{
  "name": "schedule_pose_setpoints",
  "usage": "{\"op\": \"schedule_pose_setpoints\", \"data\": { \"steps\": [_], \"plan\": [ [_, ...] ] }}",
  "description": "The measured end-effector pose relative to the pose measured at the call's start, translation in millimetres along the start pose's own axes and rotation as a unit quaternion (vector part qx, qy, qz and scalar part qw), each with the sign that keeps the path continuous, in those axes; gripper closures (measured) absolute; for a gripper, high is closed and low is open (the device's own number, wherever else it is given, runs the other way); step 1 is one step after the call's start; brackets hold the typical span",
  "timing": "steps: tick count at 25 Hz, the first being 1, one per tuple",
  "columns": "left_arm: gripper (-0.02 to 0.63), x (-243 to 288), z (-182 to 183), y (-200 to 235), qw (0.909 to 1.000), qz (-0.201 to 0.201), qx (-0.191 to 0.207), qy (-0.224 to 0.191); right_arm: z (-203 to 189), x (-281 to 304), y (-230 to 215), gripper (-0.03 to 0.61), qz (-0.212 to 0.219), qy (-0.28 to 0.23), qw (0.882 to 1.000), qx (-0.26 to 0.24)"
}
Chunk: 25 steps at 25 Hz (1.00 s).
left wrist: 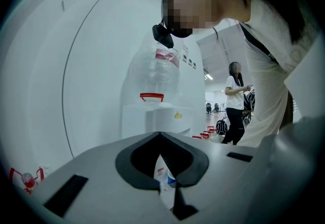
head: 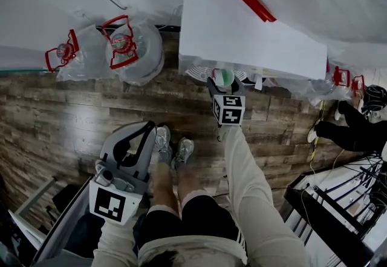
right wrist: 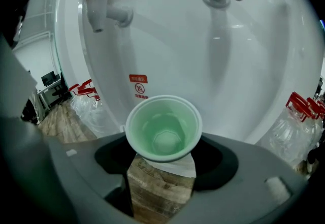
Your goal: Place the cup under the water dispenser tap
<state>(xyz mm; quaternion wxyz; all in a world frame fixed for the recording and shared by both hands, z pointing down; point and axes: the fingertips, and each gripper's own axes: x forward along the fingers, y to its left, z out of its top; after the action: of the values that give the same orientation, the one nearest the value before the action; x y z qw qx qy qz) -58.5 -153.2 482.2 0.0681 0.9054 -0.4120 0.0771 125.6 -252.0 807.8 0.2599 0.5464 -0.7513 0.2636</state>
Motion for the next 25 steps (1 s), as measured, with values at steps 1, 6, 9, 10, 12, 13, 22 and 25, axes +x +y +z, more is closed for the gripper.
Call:
{"op": "schedule_pose_setpoints", "data": {
  "steps": [1, 6, 9, 10, 12, 13, 22, 25],
  "plan": [
    [0.609, 0, 2, -1, 1.0, -0.001, 0.001, -0.002, 0, -2, 0, 0.253, 0.001, 0.0, 1.0, 0.001],
    [0.609, -2, 9, -7, 1.0, -0.005, 0.004, -0.007, -4, -11, 1, 0.253, 0.004, 0.0, 1.0, 0.009],
    [0.609, -4, 10, -12, 0.9999, -0.007, 0.004, -0.008, -6, -14, 1, 0.253, 0.005, 0.0, 1.0, 0.009],
    [0.609, -5, 9, -13, 0.9999, -0.007, 0.005, -0.008, -7, -16, 2, 0.253, 0.005, -0.001, 1.0, 0.009],
    [0.609, -8, 8, -15, 0.9999, -0.008, 0.005, -0.007, -8, -20, 3, 0.253, 0.005, -0.004, 1.0, 0.011],
    [0.609, -9, 9, -16, 0.9999, -0.009, 0.006, -0.007, -9, -23, 3, 0.253, 0.004, -0.006, 1.0, 0.013],
    [0.609, -21, 23, -24, 0.9997, -0.013, 0.01, -0.017, 2, -69, 12, 0.263, -0.001, -0.041, 0.998, 0.037],
    [0.609, -24, 32, -29, 0.9995, -0.017, 0.013, -0.025, 10, -92, 19, 0.35, 0.0, -0.056, 0.998, 0.029]
  ]
}}
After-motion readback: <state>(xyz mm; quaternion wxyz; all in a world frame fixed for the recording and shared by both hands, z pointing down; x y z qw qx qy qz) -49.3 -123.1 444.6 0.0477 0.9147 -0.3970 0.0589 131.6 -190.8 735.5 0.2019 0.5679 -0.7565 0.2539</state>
